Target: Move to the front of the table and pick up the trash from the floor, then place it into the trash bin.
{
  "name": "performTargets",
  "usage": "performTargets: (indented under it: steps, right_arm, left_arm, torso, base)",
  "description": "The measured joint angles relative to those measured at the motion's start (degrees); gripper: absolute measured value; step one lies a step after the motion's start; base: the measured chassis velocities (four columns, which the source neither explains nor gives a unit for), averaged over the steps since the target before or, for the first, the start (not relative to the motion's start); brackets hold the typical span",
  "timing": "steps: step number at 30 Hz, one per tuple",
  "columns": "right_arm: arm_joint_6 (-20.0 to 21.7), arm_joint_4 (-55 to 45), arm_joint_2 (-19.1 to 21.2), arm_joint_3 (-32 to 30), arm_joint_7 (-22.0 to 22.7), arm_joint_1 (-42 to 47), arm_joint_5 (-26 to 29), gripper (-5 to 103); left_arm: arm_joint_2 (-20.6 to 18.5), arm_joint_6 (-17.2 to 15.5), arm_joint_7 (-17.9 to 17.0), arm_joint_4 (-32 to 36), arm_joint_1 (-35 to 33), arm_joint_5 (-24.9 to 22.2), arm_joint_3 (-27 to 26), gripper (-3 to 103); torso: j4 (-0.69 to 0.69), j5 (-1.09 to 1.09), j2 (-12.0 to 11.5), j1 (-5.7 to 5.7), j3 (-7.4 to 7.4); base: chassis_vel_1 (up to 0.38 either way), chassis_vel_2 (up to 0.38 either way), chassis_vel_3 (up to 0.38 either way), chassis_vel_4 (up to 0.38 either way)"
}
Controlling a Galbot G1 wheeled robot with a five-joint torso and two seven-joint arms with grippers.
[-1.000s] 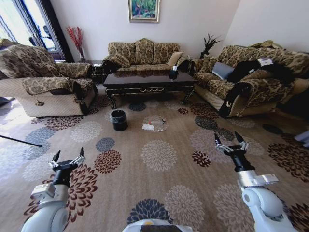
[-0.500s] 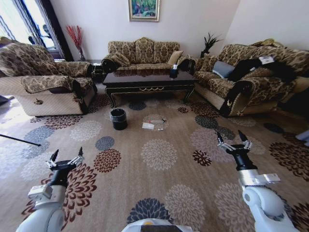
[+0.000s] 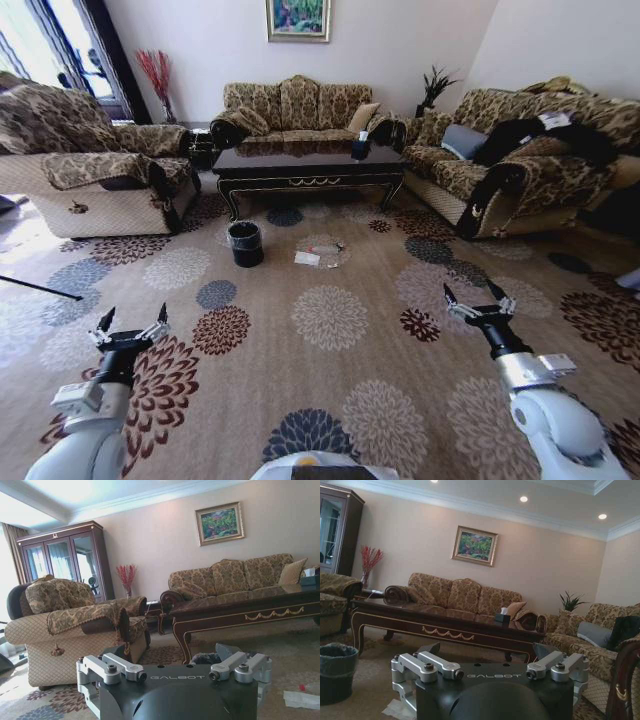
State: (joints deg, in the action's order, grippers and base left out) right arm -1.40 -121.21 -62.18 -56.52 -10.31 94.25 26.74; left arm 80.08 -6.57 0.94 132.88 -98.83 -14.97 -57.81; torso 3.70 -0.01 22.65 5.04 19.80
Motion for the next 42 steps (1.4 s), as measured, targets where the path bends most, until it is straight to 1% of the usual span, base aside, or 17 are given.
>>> performTargets:
  steps: [1, 2, 5, 6, 8, 9, 11, 12, 14, 16, 17, 19, 21, 23, 26, 34, 42]
  right_arm:
    - [0.0, 0.0, 0.0, 0.0, 0.0, 0.0, 0.0, 100]
    - [-0.1, -0.1, 0.1, 0.0, -1.4, 0.1, 0.1, 100]
    - [-2.7, -0.4, 0.6, 0.2, -8.7, 0.2, 2.7, 100]
    - [-2.8, -1.0, 0.6, 0.3, -10.3, 0.3, 2.8, 100]
    - [-2.5, -1.6, 0.6, 0.5, -10.5, 0.4, 2.6, 100]
    - [-1.8, -2.2, 0.6, 0.6, -10.2, 0.5, 2.4, 100]
    - [0.7, -3.9, 0.5, 1.1, -7.2, 1.1, 1.7, 100]
    - [0.7, -3.9, 0.5, 1.1, -7.2, 1.1, 1.7, 100]
    - [2.0, -5.2, 0.5, 1.6, -4.4, 1.4, 1.4, 100]
    - [2.5, -6.5, 0.4, 2.5, -1.4, 1.8, 1.0, 100]
    - [2.5, -6.5, 0.4, 2.5, -1.4, 1.8, 1.0, 100]
    - [3.0, -7.6, -0.2, 4.0, 1.7, 2.4, 0.9, 100]
    - [3.1, -8.2, -0.9, 5.1, 2.9, 2.9, 0.3, 100]
    - [2.9, -8.3, -1.1, 5.6, 3.2, 3.0, 0.0, 100]
    - [1.1, -8.3, -0.8, 6.7, 3.3, 3.1, 0.0, 100]
    - [-0.3, -8.1, 0.0, 6.8, 0.9, 2.9, 0.5, 100]
    - [-1.4, -7.5, -0.4, 6.8, -1.0, 3.0, -0.1, 100]
  left_arm:
    - [0.0, 0.0, 0.0, 0.0, 0.0, 0.0, 0.0, 100]
    - [0.1, 0.1, 0.0, 0.0, 0.0, 0.1, 0.0, 100]
    - [0.1, 0.2, 0.0, -0.1, 0.0, 0.2, 0.1, 100]
    - [0.2, 0.2, 0.0, -0.1, 0.0, 0.2, 0.1, 100]
    - [0.2, 0.2, 0.0, -0.1, -0.1, 0.3, 0.2, 100]
    - [0.3, 0.2, 0.0, -0.1, -0.1, 0.3, 0.2, 100]
    - [0.5, 0.3, 0.0, 0.0, -0.3, 0.5, 0.4, 100]
    - [0.5, 0.3, 0.0, 0.0, -0.3, 0.5, 0.4, 100]
    - [0.5, 0.4, 0.0, 0.1, -0.5, 0.6, 0.4, 100]
    - [0.6, 0.4, 0.0, 0.2, -0.7, 0.7, 0.4, 100]
    - [0.6, 0.4, 0.0, 0.2, -0.7, 0.7, 0.4, 100]
    - [0.8, 0.6, -0.1, 0.4, -0.8, 0.9, 0.4, 100]
    - [1.0, 0.6, -0.1, 0.6, -1.0, 1.1, 0.6, 100]
    - [1.1, 0.6, -0.1, 0.7, -1.1, 1.2, 0.7, 100]
    - [1.3, 0.7, -0.1, 0.8, -1.3, 1.4, 0.8, 100]
    - [1.3, 0.7, -0.2, 1.2, -1.7, 1.2, 0.6, 100]
    - [0.5, -0.2, -1.0, 4.2, -1.8, -2.7, -0.5, 100]
  torso:
    - [0.00, 0.00, 0.0, 0.00, 0.00]
    - [0.00, 0.00, -0.3, -0.12, -0.17]
    - [-0.03, 0.01, -1.1, -0.42, -0.70]
    - [-0.03, 0.01, -1.4, -0.54, -0.89]
    - [-0.02, 0.00, -1.7, -0.62, -1.09]
    - [-0.03, 0.00, -1.9, -0.68, -1.25]
    - [-0.02, 0.00, -2.5, -0.88, -1.66]
    - [-0.02, 0.00, -2.5, -0.88, -1.66]
    - [-0.01, 0.00, -3.1, -1.09, -2.05]
    - [-0.02, 0.00, -3.7, -1.31, -2.37]
    - [-0.02, 0.00, -3.7, -1.31, -2.37]
    - [-0.02, 0.00, -4.2, -1.50, -2.76]
    - [-0.01, 0.00, -4.8, -1.72, -3.05]
    - [0.00, 0.00, -5.0, -1.84, -3.20]
    - [-0.01, 0.01, -5.9, -2.17, -3.74]
    - [-0.02, 0.00, -7.5, -2.64, -4.88]
    - [-0.01, 0.01, -9.4, -3.24, -6.20]
  base:
    - [0.000, 0.000, 0.000, 0.000]
    - [0.000, 0.000, 0.000, 0.000]
    - [0.000, 0.000, 0.000, 0.000]
    - [0.000, 0.000, 0.000, 0.000]
    - [0.000, 0.000, 0.000, 0.000]
    - [0.000, 0.000, 0.000, 0.000]
    - [0.000, 0.000, 0.000, 0.000]
    - [0.000, 0.000, 0.000, 0.000]
    - [0.000, 0.000, 0.000, 0.000]
    - [0.000, 0.000, 0.000, 0.000]
    - [0.000, 0.000, 0.000, 0.000]
    - [0.000, 0.000, 0.000, 0.000]
    - [0.000, 0.000, 0.000, 0.000]
    - [0.000, 0.000, 0.000, 0.000]
    - [0.000, 0.000, 0.000, 0.000]
    - [0.000, 0.000, 0.000, 0.000]
    - [0.000, 0.000, 0.000, 0.000]
